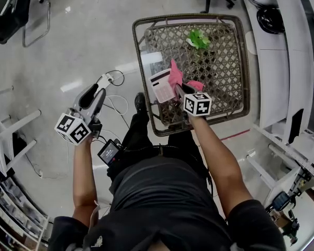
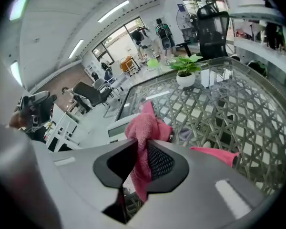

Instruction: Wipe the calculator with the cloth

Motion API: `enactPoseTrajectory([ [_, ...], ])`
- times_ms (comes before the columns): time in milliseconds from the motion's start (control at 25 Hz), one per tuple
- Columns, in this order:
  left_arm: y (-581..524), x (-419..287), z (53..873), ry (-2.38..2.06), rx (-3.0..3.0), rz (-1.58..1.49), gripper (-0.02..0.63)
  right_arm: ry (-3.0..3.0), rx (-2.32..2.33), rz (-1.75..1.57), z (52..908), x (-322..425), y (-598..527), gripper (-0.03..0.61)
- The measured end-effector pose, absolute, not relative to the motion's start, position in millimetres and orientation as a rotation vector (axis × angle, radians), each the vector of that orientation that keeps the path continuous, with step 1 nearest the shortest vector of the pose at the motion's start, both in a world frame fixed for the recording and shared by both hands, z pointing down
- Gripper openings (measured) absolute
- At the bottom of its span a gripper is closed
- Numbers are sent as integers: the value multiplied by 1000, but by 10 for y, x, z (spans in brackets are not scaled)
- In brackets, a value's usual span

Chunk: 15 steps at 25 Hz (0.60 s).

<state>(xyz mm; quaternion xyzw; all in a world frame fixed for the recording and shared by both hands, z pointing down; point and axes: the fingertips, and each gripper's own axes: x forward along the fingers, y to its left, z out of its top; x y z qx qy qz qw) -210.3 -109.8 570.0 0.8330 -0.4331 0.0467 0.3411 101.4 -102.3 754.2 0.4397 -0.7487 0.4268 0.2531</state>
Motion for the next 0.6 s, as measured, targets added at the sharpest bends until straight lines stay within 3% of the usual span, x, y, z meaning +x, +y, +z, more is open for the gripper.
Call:
enactPoseTrajectory([
  [600,-1021,-2366,5743,-1183,2128,95,163,-2194,1030,1046,7333,65,-1545,55],
])
